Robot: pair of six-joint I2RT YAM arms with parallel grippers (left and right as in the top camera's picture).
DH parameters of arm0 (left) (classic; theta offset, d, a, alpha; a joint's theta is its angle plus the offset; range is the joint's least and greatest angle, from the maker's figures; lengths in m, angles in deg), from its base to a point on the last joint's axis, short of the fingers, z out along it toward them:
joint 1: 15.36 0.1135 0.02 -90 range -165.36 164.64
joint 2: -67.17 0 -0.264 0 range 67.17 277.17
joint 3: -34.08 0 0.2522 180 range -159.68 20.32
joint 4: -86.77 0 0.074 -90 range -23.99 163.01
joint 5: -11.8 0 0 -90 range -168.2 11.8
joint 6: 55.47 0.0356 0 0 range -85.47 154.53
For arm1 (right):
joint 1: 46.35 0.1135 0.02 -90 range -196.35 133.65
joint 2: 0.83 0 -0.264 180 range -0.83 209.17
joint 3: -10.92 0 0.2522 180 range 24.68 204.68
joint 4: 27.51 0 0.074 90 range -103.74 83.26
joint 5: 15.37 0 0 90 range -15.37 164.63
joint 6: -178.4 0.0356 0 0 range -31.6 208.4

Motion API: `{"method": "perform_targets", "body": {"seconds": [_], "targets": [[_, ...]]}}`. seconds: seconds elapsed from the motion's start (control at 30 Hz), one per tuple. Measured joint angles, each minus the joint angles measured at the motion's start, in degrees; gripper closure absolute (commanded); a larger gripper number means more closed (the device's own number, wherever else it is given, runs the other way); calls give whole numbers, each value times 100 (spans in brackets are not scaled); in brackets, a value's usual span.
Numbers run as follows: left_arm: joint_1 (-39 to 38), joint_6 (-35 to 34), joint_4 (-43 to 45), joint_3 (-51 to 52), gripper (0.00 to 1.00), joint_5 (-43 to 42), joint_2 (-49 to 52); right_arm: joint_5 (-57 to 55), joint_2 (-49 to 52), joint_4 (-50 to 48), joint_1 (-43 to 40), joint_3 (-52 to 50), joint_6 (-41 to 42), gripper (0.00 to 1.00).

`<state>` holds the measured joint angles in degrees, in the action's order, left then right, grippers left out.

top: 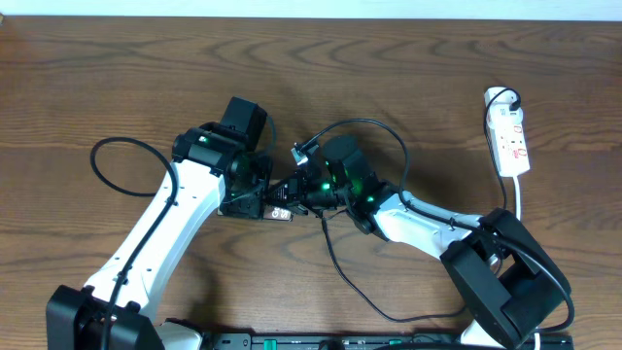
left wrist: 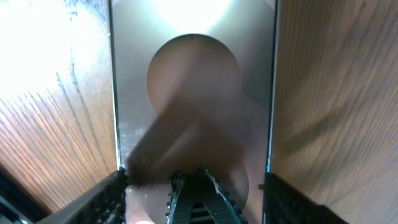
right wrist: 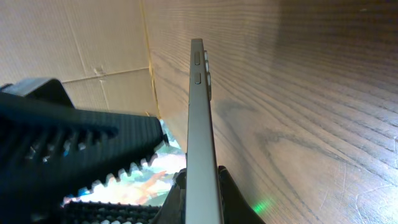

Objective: Plug charger to phone and switch on socket

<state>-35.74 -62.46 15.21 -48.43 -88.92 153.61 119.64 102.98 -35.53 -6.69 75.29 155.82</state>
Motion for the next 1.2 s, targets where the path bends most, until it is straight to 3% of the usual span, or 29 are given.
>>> {"method": "perform_targets", "body": {"seconds": [0.27,0.43,0.7,0.93,1.2], "targets": [[219,903,42,0,21,-409,-2,20,0,203,-111,0,-116,99],[667,2527,671,0,20,-1237,-9,42,0,227,-387,0,-297,99],[1281,4935,1283,0,20,-3307,-9,507,4,98,-1410,0,-192,99],[1947,5974,1687,0,20,-5305,-9,1119,9,-1274,-2247,-2,1322,99],[2610,6061,2227,0,20,-6247,-11,1038,44,-4494,-2559,-2,3672,99]]}}
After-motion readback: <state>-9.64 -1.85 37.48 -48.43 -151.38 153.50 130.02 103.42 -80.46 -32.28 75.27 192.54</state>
